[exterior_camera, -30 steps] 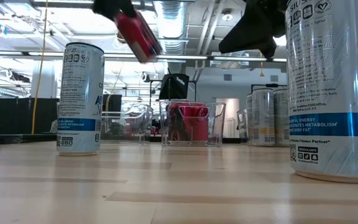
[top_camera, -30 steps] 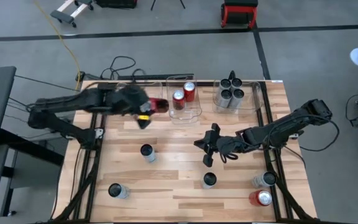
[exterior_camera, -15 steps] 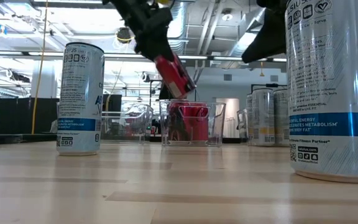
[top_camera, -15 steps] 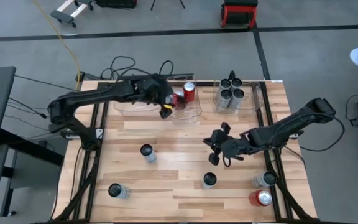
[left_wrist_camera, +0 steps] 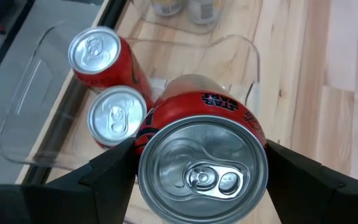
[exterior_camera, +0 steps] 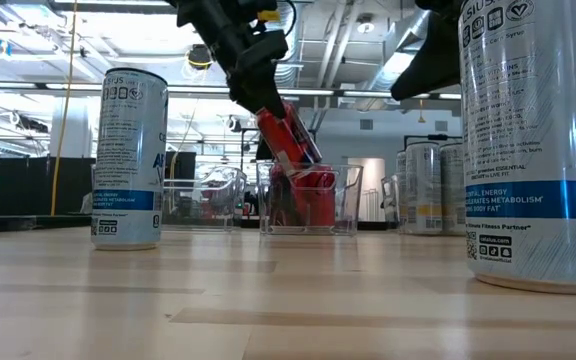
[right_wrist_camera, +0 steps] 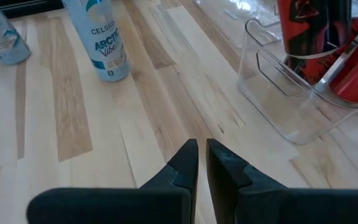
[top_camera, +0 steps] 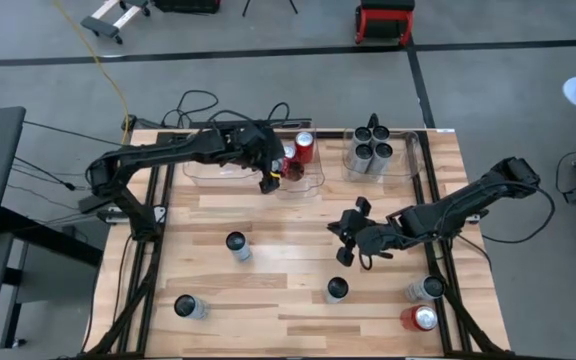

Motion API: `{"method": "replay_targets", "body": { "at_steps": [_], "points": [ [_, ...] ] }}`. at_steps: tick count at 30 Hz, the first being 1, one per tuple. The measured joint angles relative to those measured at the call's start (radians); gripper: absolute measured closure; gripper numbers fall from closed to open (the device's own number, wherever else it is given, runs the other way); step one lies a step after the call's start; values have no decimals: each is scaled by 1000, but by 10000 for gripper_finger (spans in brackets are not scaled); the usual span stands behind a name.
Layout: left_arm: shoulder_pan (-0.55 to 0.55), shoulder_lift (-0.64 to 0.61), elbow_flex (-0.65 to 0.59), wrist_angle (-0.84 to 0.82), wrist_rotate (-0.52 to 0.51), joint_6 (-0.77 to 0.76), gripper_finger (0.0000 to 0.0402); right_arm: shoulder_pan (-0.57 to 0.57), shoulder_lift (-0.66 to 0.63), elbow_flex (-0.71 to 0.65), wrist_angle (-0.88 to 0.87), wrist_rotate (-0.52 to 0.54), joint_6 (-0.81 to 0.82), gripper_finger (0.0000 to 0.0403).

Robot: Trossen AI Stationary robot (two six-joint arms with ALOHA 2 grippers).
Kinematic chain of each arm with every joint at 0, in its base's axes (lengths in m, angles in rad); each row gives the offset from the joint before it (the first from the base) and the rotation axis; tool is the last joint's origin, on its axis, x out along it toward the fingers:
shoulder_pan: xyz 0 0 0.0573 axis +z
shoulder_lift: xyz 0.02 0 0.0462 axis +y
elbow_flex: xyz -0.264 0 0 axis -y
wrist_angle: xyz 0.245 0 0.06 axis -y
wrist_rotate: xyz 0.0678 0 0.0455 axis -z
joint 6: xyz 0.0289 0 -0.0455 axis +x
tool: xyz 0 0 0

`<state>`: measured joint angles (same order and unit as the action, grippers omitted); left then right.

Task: Sort soda cans
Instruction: Put the red-black soda can into the middle transparent bin

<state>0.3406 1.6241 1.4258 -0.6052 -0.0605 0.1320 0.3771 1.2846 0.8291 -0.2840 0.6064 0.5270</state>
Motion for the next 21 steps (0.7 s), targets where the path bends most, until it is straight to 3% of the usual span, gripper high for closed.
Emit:
{"method": "replay_targets", "body": {
  "at_steps": [11,17,21],
  "points": [
    [2,34,0,-10,-4,-23,99,-56,4,0,51,1,-37,349],
    [17,66,0,6,6,-27,97,-222,13,0,229,-13,-198,351],
    [25,76,0,4,4,-25,96,-387,13,0,330,-141,-314,363]
  ]
}}
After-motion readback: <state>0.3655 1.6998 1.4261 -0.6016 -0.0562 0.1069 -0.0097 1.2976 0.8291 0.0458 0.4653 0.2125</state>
